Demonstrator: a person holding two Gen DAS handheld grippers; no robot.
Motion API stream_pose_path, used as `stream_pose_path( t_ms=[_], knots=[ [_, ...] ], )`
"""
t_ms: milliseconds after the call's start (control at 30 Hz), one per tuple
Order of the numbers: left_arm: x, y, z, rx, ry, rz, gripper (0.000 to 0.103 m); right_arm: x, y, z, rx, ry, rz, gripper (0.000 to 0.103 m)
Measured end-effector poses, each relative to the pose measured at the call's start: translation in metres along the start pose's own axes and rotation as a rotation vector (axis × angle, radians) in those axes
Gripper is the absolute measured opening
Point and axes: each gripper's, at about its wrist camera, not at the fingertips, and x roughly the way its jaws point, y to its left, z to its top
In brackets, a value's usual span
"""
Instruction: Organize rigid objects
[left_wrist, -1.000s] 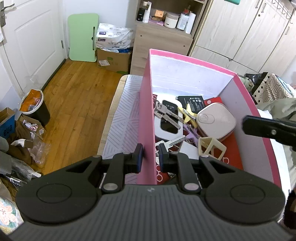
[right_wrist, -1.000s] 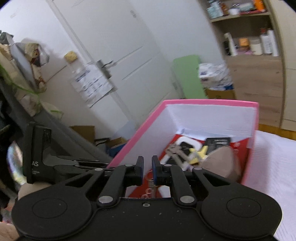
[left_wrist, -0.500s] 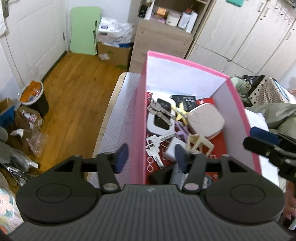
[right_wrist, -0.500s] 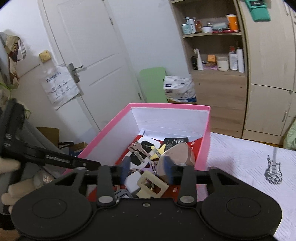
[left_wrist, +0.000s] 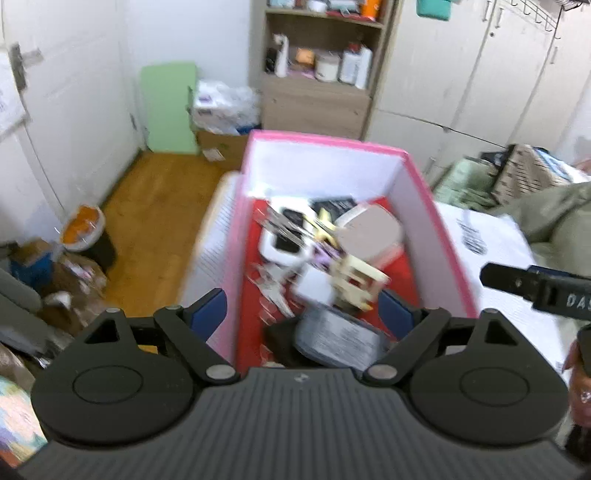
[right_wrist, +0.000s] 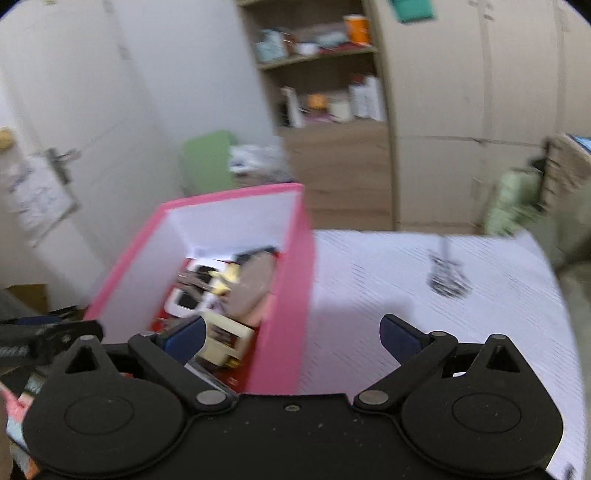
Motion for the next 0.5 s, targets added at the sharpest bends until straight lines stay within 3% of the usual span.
stream_pose_path(
  t_ms=[100, 167, 333, 500],
  knots=[
    [-0.007, -0.009, -0.008, 0.003, 0.014, 0.017, 0.094, -0.024, -0.014, -0.004, 0.08, -0.01, 0.072, 0.102],
    [-0.014, -0.011, -0.014, -0.005, -0.002, 0.036, 0.094, -0.043, -0.019, -0.01, 0.082, -0.052, 0.073, 0.102],
    [-0.028, -0.023, -0.024, -0.01, -0.026, 0.069, 0.095, -0.077, -0.013, -0.024, 0.002, -0.114, -0.017, 0.102],
    [-0.036, -0.037, -0.03, -0.004, -0.026, 0.018, 0.096, -0.097, -0.013, -0.03, -0.042, -0.11, -0.045, 0.102]
  ],
)
